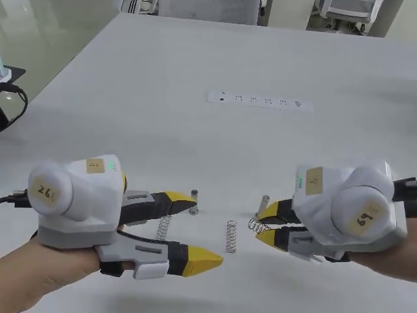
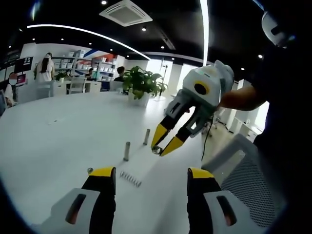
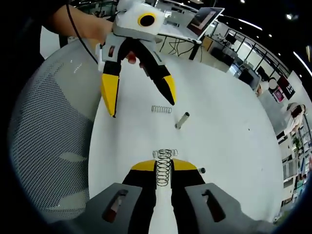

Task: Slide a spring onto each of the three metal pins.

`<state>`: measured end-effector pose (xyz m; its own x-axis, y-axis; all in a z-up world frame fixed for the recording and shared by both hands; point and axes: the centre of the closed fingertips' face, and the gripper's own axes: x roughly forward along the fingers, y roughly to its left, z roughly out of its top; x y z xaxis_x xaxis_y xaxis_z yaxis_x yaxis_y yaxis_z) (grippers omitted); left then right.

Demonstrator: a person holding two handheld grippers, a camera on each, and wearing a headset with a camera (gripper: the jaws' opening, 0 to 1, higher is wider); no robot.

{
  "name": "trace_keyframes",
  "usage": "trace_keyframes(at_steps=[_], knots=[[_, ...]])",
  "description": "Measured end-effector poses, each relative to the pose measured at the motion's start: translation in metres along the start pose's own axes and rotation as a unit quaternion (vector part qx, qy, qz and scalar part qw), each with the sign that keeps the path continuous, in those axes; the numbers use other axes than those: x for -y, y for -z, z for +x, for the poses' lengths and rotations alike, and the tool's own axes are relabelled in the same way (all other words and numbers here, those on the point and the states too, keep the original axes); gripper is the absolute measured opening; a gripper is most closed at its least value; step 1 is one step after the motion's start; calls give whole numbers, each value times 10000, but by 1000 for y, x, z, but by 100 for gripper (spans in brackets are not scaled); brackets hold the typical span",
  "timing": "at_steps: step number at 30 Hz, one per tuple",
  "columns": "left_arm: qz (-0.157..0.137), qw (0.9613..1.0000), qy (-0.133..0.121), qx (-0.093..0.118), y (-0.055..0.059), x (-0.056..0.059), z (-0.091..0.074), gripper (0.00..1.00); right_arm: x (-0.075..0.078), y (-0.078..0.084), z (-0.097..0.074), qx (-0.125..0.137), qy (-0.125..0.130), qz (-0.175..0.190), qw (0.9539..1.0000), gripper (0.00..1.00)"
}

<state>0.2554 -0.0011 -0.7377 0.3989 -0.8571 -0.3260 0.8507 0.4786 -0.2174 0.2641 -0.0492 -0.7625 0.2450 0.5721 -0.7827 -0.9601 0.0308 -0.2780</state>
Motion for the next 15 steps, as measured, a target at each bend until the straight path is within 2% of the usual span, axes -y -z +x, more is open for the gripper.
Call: trace_keyframes(at_steps=[6, 11, 13, 15], knots=[[-3, 10000, 89, 41, -4, 1, 10, 49, -4, -3, 2, -38, -48, -209, 9998, 8], [154, 9997, 202, -63, 2, 3, 19, 43, -7, -3, 5, -15, -122, -232, 9997, 8], [511, 9982, 289, -80, 3, 6, 21, 38, -9, -3, 7, -30, -170, -259, 9995, 8], [689, 9970, 341, -26, 1, 8, 24, 35, -10, -3, 8, -40, -211, -246, 9995, 8]])
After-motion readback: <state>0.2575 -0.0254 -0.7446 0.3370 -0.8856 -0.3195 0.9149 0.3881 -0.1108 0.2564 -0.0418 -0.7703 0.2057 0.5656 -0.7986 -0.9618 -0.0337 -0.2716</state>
